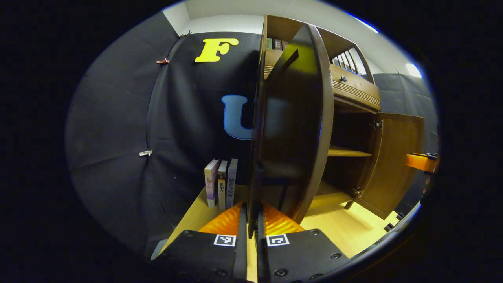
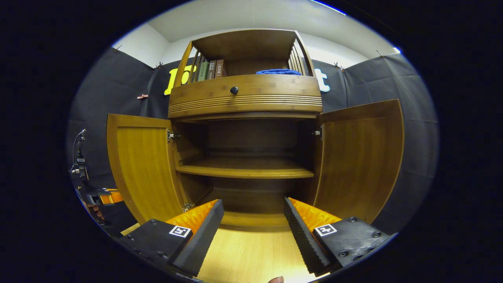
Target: Open the right door of the double-door shoe cabinet with the right hand, and open the left door with the left hand.
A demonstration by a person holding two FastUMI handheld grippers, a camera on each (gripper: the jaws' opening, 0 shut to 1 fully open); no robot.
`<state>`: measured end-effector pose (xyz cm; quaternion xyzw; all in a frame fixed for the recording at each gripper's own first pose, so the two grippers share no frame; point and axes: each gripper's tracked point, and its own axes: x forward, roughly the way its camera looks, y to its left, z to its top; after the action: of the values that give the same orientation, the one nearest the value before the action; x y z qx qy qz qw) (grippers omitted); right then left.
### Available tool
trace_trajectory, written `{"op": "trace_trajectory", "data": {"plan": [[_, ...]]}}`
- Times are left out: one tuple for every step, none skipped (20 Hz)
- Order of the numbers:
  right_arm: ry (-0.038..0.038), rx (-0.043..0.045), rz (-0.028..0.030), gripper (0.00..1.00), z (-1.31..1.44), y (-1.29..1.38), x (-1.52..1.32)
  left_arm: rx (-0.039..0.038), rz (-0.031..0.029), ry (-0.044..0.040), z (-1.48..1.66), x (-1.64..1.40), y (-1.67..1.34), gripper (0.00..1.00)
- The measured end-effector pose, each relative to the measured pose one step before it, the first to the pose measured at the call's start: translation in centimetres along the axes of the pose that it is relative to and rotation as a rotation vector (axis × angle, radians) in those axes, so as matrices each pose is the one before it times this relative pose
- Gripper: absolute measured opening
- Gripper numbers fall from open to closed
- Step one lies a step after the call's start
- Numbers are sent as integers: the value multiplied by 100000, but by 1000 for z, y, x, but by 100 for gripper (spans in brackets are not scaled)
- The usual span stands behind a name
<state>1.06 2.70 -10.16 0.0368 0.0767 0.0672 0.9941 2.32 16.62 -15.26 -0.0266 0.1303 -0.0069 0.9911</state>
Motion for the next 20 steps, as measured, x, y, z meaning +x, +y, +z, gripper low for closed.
{"op": "trace_trajectory", "data": {"plan": [[-62,-399,409,98,97,210,68,1245,682,-63,0,-293,37,14],[21,-532,492,98,-41,104,57,1142,852,134,-139,-373,94,14],[-371,-479,178,98,62,71,34,836,916,-51,14,-347,62,17],[-201,-220,-76,98,100,-55,-18,174,538,152,-68,-412,-60,18],[78,34,-128,98,6,-163,55,-416,839,192,-84,-433,60,21],[49,96,-114,98,31,-93,-99,-967,229,5,-103,-651,16,22],[-272,-143,-138,98,37,-80,-35,-1054,198,-610,216,-763,-87,29],[-123,-459,-228,98,28,-155,-15,-194,260,-868,26,-607,12,40],[217,-709,-440,98,-17,-197,3,658,1099,-680,243,-673,157,51],[170,-599,-18,98,38,-92,108,883,653,-1058,182,-605,22,61],[-9,-293,-289,98,118,-196,18,665,1015,-1699,587,-462,-39,72],[-333,87,73,98,29,-162,-43,-283,336,-2212,659,-676,-266,81],[-506,215,-89,98,172,-88,-83,-720,697,-2027,782,-364,-223,86],[-642,505,324,98,130,-267,78,-716,562,-1087,460,-477,-251,87],[-439,595,967,100,163,-20,-87,-352,1179,-882,609,-263,-388,92],[-604,281,1328,98,101,83,-214,203,1974,-1957,850,-513,-348,92],[-447,-114,1233,98,176,-19,-209,-200,1116,-2040,899,-366,-620,95],[-670,-219,1039,96,148,-234,-232,-398,270,-1748,719,-203,-996,95],[-844,-265,774,97,261,-249,-296,66,-37,-339,371,-113,-1128,92],[29,-361,592,98,-49,-352,-204,807,847,152,29,-328,-813,94]]}}
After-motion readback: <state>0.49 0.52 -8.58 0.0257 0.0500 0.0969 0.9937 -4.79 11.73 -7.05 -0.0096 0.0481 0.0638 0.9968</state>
